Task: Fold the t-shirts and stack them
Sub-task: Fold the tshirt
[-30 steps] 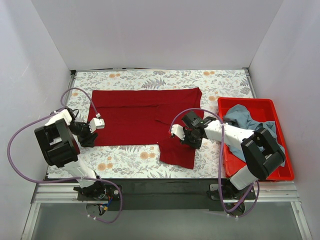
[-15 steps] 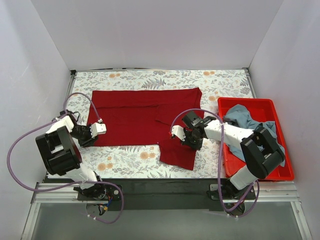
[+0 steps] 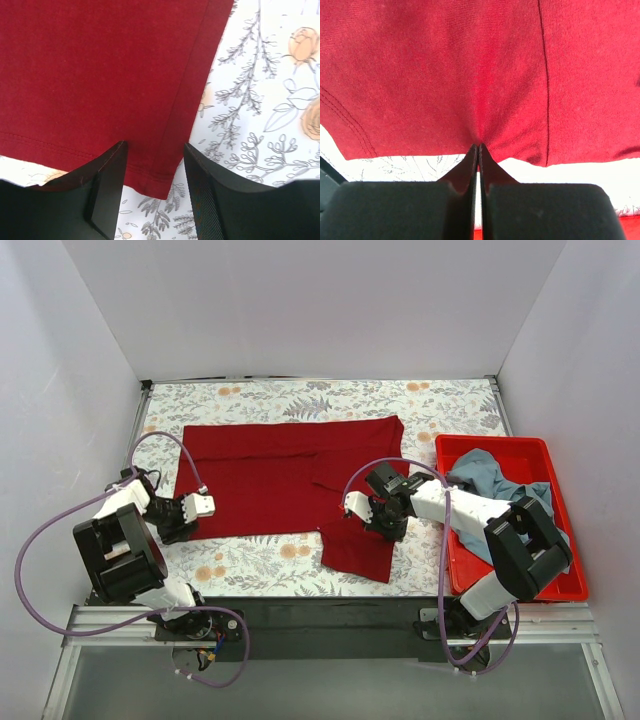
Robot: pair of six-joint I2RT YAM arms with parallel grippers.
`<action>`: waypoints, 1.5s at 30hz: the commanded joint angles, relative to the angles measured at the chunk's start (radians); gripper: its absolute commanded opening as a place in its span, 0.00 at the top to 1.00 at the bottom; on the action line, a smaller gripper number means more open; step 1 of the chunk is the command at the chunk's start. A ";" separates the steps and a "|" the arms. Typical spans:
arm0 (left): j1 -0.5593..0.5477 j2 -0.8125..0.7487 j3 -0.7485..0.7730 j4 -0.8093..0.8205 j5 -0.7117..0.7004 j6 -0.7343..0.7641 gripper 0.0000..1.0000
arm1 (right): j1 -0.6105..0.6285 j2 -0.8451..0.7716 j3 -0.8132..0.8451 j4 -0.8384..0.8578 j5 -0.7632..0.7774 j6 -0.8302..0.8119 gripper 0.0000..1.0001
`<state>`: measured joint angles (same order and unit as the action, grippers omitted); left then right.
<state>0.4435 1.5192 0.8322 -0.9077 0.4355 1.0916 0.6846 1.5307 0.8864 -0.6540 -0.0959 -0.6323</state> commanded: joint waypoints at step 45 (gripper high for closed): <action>0.012 -0.088 -0.120 -0.022 -0.003 0.047 1.00 | 0.003 -0.111 -0.035 -0.072 -0.057 -0.013 0.99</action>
<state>0.4515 1.4464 0.7483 -0.9016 0.4591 1.1133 0.6846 1.4967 0.8665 -0.6811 -0.1146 -0.6331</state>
